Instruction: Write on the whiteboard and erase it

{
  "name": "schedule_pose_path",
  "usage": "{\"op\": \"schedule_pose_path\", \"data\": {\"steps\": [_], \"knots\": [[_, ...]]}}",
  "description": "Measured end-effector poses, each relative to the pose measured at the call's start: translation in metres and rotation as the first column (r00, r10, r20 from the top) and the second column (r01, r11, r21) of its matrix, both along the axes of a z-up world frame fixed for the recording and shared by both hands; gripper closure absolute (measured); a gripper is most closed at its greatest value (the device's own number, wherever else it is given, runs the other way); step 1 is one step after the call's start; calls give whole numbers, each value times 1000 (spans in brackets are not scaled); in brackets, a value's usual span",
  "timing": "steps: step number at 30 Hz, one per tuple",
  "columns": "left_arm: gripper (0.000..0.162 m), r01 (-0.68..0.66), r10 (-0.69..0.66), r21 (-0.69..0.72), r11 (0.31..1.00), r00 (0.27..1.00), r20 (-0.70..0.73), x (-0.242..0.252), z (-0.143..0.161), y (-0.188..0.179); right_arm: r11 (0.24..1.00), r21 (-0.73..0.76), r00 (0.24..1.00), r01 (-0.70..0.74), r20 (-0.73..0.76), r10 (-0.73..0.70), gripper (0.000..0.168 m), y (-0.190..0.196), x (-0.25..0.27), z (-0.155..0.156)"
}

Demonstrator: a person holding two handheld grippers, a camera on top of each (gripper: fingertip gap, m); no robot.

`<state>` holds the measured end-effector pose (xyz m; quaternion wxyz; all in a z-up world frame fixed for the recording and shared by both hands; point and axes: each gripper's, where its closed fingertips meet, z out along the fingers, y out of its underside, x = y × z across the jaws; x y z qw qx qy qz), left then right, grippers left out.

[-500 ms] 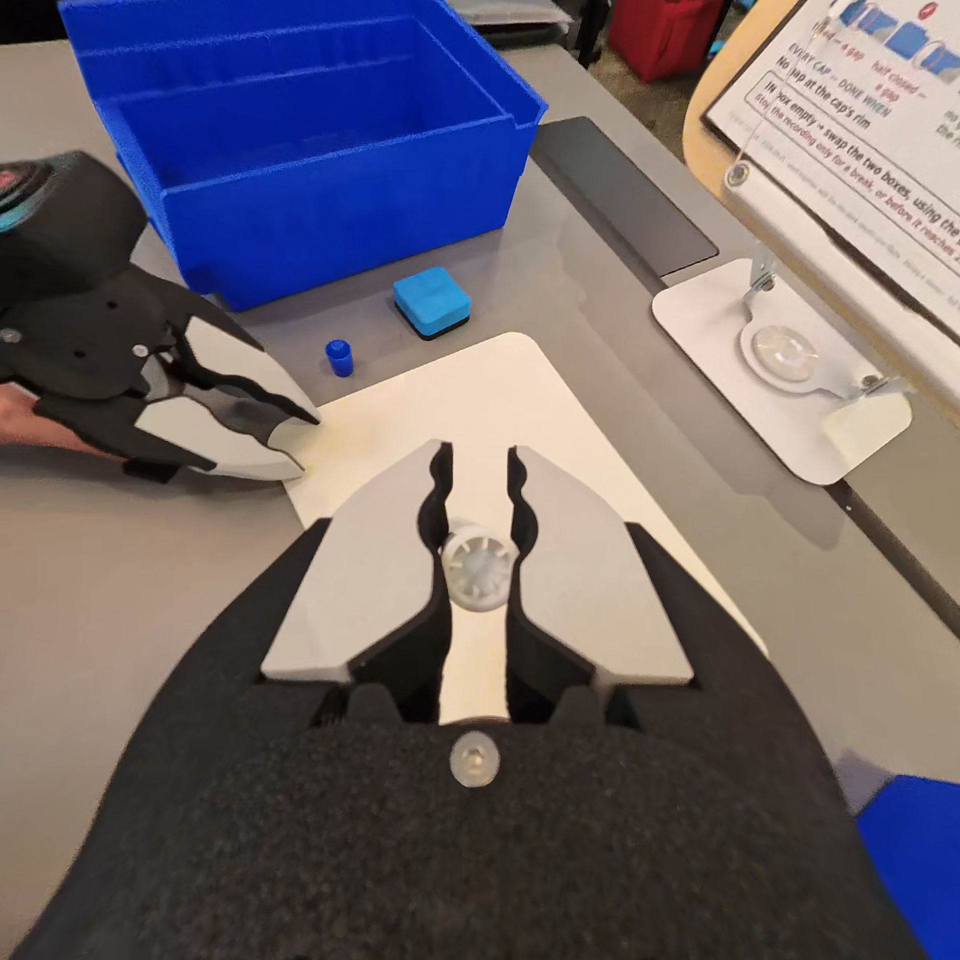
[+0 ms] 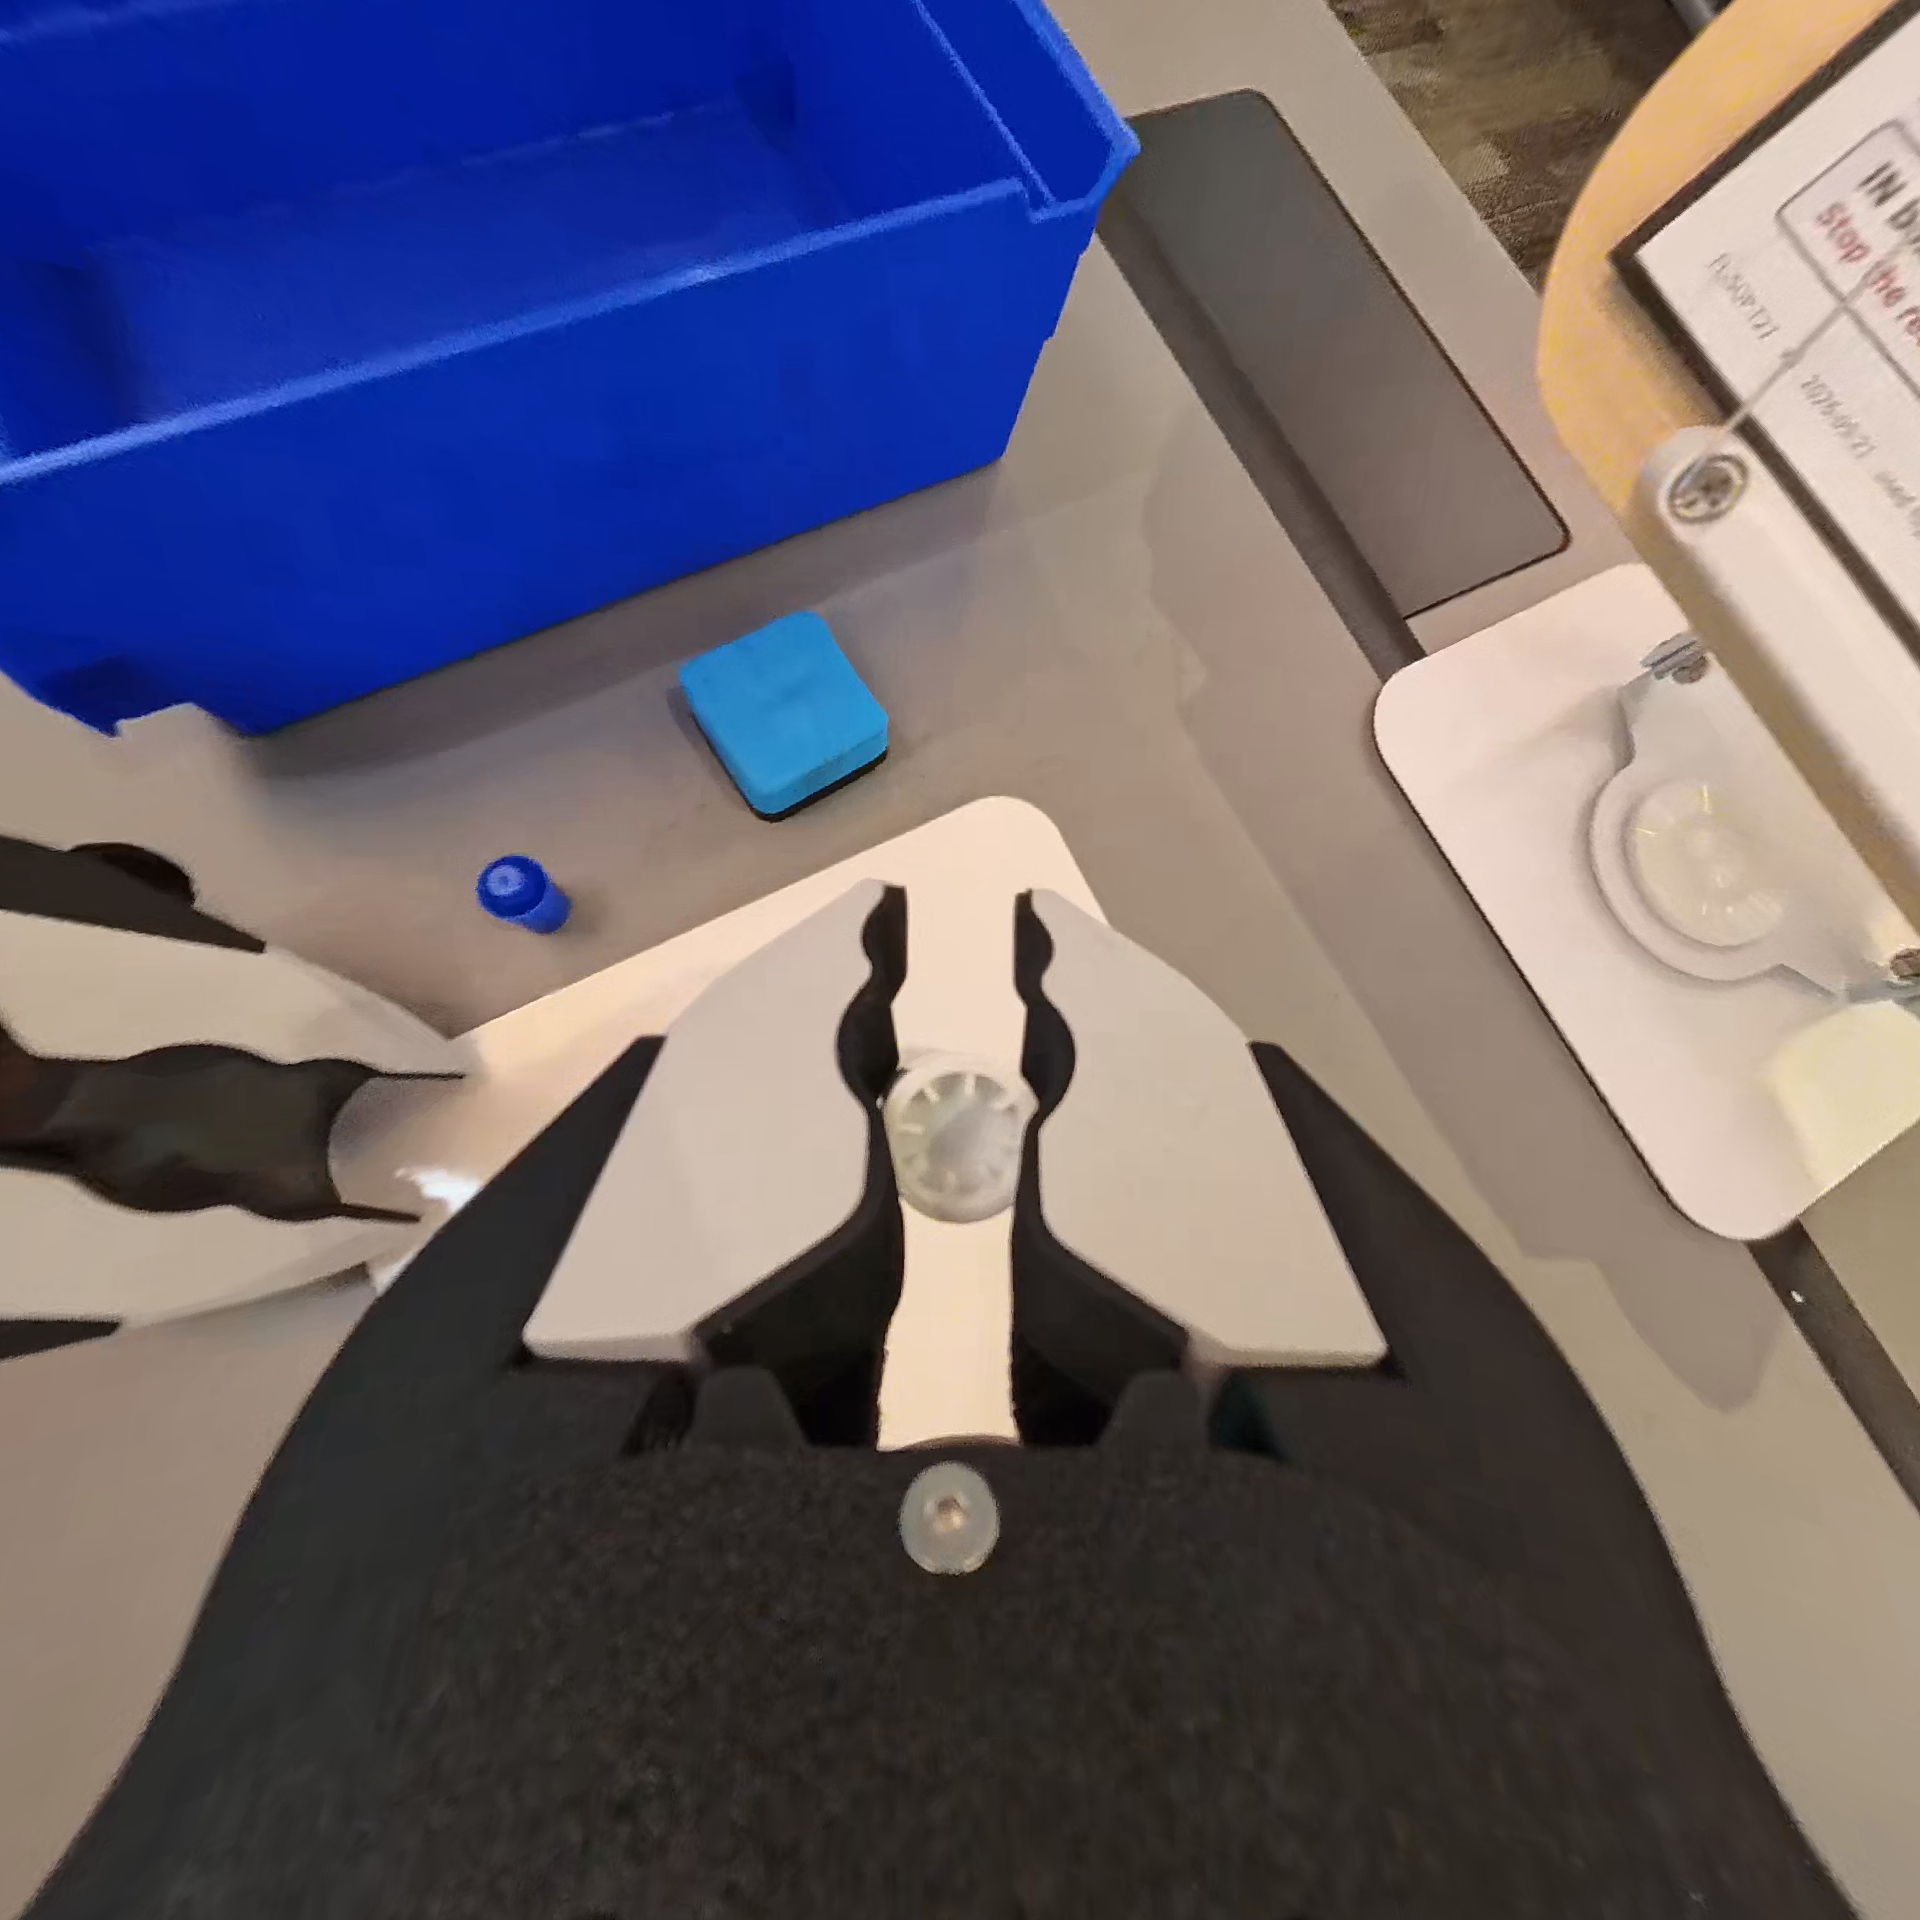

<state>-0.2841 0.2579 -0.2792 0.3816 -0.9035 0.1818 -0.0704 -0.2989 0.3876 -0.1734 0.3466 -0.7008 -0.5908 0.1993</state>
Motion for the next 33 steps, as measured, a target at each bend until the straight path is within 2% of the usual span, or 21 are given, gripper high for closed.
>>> {"op": "schedule_pose_path", "data": {"steps": [5, 17, 33], "knots": [[126, -1, 1, 0, 1000, 1000, 1, 0, 0, 0, 999, 22, 1000, 26, -4, -26, 149, 11, -14, -15], [125, 3, -3, 0, 1000, 1000, 2, 0, 0, 0, 987, -13, 971, 161, -177, -161, 149, 32, -8, -26], [126, 3, -3, 1, 1000, 1000, 3, 0, 0, -1, 980, -54, 959, 193, -203, -200, 149, 43, -25, -34]]}}
